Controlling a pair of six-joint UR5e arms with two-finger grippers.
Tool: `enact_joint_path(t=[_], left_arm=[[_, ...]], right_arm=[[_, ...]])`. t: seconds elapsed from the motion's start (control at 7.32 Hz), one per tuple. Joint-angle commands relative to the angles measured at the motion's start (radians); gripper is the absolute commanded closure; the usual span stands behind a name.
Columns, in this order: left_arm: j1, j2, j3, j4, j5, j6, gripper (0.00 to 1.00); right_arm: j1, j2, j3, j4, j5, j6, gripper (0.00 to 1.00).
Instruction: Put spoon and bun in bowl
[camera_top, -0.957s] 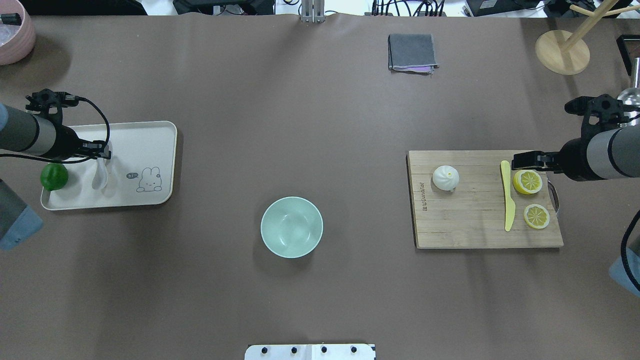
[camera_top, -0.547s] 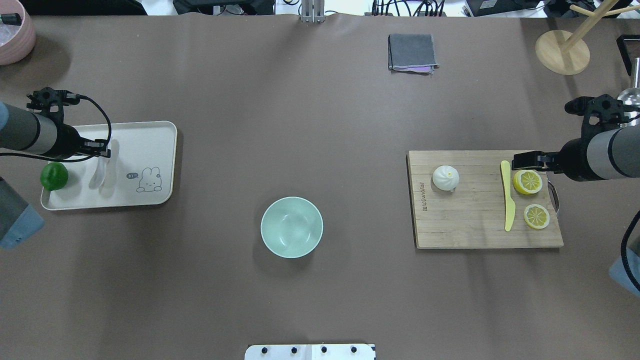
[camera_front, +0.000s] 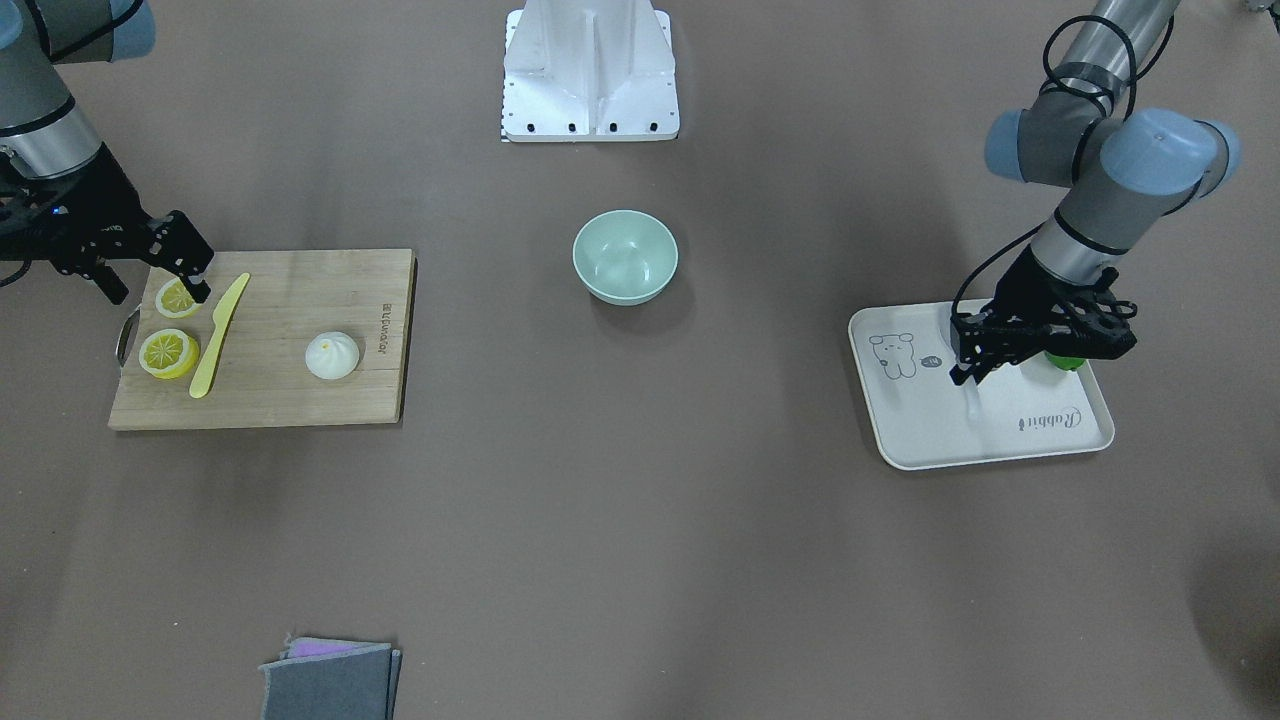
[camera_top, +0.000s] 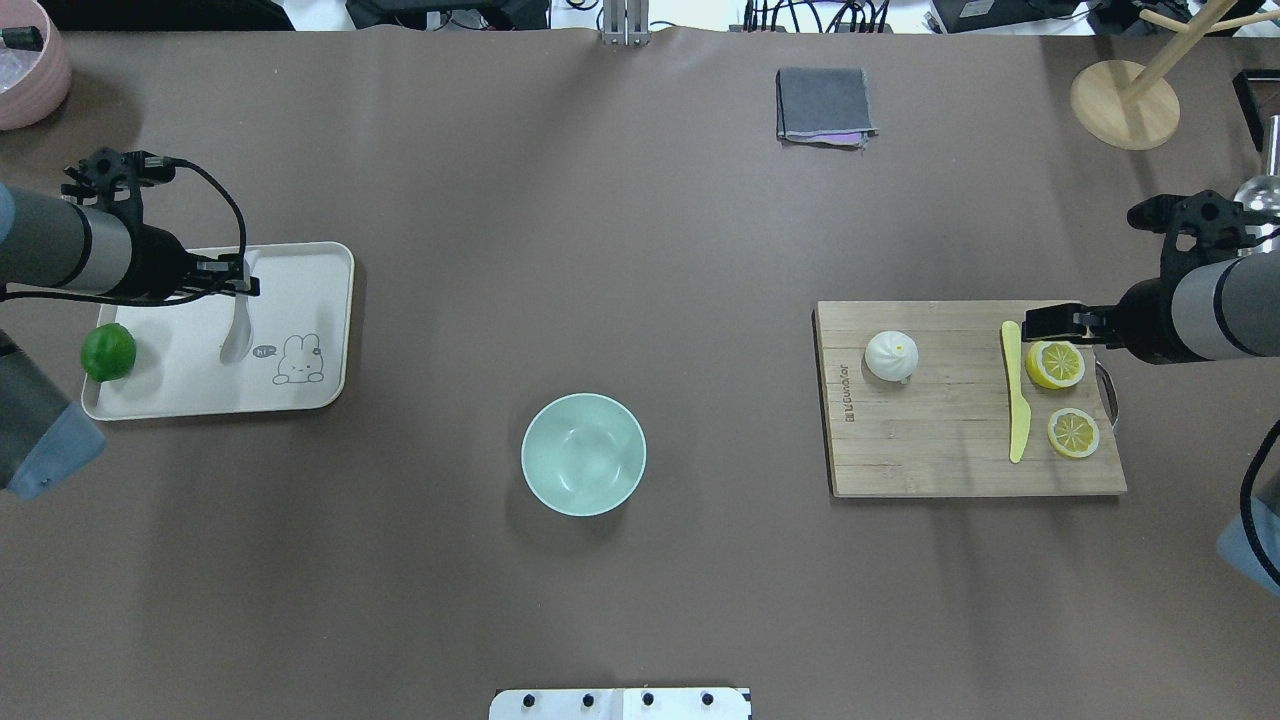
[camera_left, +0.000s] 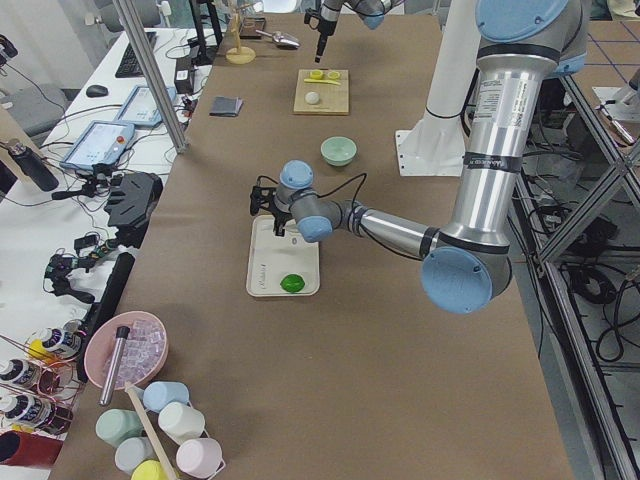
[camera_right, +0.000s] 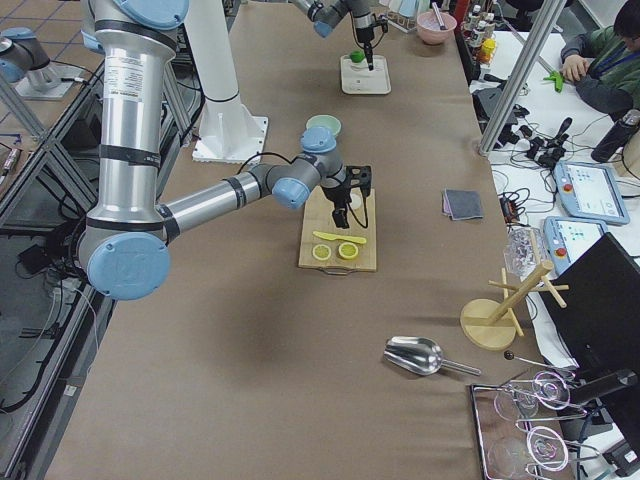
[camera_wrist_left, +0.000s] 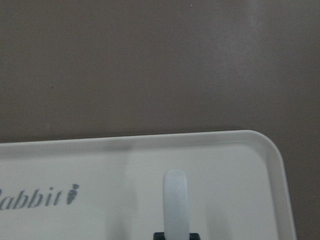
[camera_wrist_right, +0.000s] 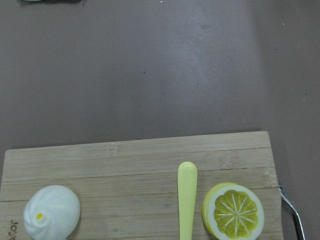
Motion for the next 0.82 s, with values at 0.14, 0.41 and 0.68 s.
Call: enact_joint_path(t=[0.14, 0.41, 0.68], left_arm=[[0.216, -0.055, -0.132, 0.012, 0.176, -0.297, 1.00], [0.331, -0.231, -0.154, 0.184, 0.288, -0.447, 1.00], [0.441, -0.381, -0.149, 0.360, 0.399, -0.547, 1.00]], right_arm=[[-0.070, 0.026, 0.001, -0.001, -0.077, 0.119, 0.03], [-0.096, 0.037, 0.009, -0.016, -0.090, 0.138, 0.03], [-0.110, 0.041, 0.015, -0.016, -0.091, 0.149, 0.03]])
